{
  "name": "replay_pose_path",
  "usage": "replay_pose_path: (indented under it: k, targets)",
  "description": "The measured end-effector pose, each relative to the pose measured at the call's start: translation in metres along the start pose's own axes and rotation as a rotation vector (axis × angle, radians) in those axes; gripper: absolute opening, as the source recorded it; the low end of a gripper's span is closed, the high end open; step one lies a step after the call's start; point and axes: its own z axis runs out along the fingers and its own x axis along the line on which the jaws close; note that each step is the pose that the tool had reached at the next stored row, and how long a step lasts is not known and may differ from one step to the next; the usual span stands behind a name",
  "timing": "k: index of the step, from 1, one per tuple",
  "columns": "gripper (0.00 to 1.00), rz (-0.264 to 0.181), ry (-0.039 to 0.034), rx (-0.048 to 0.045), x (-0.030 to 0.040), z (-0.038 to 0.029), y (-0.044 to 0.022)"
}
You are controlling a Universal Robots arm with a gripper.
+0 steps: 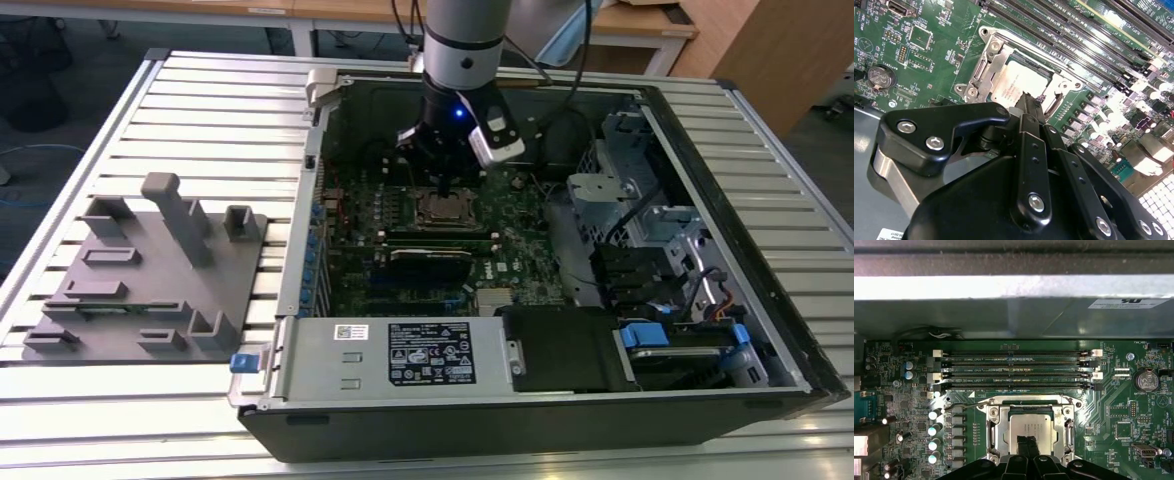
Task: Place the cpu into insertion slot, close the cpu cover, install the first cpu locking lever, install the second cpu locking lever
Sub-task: 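Install the first cpu locking lever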
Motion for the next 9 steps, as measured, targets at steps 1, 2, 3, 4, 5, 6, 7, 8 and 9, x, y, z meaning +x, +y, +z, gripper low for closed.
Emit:
replay_pose_path:
  k: [1, 2, 3, 4, 5, 6, 7, 8, 9]
  targets:
    - [0.1, 0.0, -0.0001, -0.0002, 0.0, -0.0002, 0.0]
    - [0.1, 0.0, -0.0001, -0.0002, 0.0, -0.0005, 0.0]
    - [0.1, 0.0, -0.0002, -0.0003, 0.0, -0.0005, 0.0]
    - [0.1, 0.0, -0.0002, -0.0003, 0.0, -0.0006, 0.0]
    - [0.1, 0.0, -0.0001, -0.0002, 0.0, -0.0007, 0.0]
    - [0.1, 0.0, -0.0002, -0.0002, 0.0, -0.0007, 0.0]
    - [0.1, 0.0, -0.0001, -0.0002, 0.0, -0.0008, 0.0]
    - [0.1, 0.0, -0.0001, -0.0002, 0.0, -0.0007, 0.0]
    - [0.1, 0.0, -0.0001, -0.0002, 0.0001, -0.0008, 0.0]
